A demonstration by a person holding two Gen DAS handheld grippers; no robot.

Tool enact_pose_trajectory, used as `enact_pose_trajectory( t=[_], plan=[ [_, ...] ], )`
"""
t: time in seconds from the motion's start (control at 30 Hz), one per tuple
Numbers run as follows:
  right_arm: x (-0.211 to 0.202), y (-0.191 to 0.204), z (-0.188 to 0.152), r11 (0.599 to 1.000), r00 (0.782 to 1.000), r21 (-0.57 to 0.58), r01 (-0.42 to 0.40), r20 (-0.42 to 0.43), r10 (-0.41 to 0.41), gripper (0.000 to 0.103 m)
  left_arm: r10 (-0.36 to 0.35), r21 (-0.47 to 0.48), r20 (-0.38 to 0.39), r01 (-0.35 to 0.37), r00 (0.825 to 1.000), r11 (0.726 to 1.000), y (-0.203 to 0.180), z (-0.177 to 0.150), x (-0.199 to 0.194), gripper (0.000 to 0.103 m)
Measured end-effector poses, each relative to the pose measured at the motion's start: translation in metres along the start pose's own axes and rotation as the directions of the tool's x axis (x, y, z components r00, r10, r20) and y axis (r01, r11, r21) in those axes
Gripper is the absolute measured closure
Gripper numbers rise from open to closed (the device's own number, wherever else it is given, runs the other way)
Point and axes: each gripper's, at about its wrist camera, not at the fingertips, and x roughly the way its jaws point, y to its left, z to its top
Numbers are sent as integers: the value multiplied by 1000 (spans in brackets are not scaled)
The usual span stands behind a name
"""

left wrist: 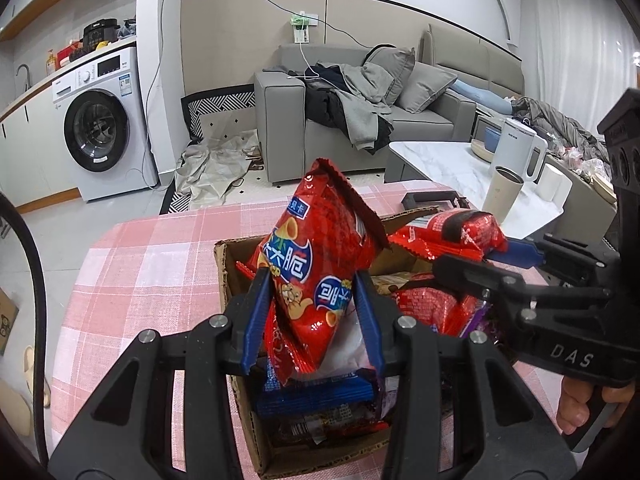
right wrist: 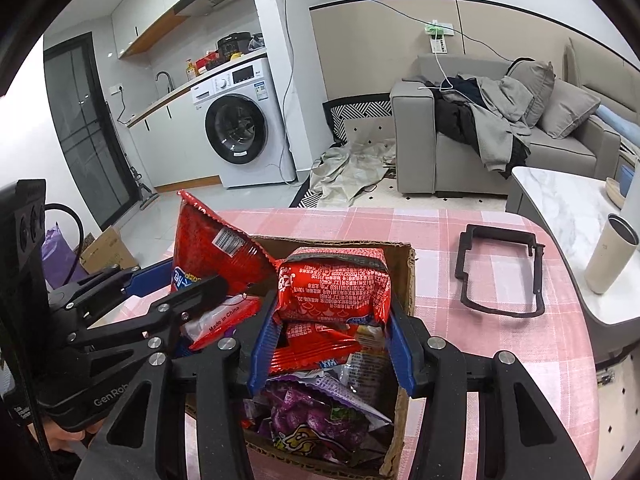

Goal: Organize snacks

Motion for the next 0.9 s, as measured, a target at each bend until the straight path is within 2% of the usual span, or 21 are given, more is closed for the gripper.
enact_pose_trajectory(
  t=[0.13, 0.23, 0.33, 0.4, 0.43, 0.5, 0.57, 0.73, 0.83, 0.9],
  plan=[
    [0, 1, 0, 1000, 1000, -14, 15, 1, -15, 47, 4, 17, -3, -4, 1000, 1000, 0, 0, 1, 65],
    [-5, 1, 0, 1000, 1000, -19, 16, 11, -16, 36, 1, 17, -6, -1, 1000, 1000, -1, -2, -2, 65],
    [-13, -1, -2, 1000, 1000, -26, 16, 23, -16, 27, -13, 24, -15, 13, 1000, 1000, -4, -4, -8, 60],
    [-19, -1, -4, 999, 999, -35, 32, 31, -31, 17, -9, 32, -13, 9, 1000, 999, -7, -7, -14, 50],
    [-21, -2, -5, 999, 999, -38, 37, 35, -36, 16, -5, 33, -7, 5, 1000, 999, -7, -9, -17, 47],
    [-27, -2, -7, 998, 998, -44, 42, 39, -40, 13, -6, 33, 1, 6, 1000, 999, -7, -13, -26, 31],
    [-32, -3, -11, 998, 998, -48, 45, 37, -43, 9, -10, 33, 18, 9, 1000, 999, -8, -17, -36, 22],
    [-47, -6, -21, 999, 998, -26, 29, 60, -27, 2, -7, 20, 45, 6, 999, 1000, -2, -31, -63, 16],
    [-58, -5, -29, 1000, 995, -13, 9, 95, -7, 0, 4, 12, 66, -4, 998, 1000, 3, -42, -80, 0],
    [-65, -3, -34, 1000, 994, -12, -3, 111, 5, 0, 7, 5, 93, -8, 996, 1000, 6, -47, -93, 1]
  ],
)
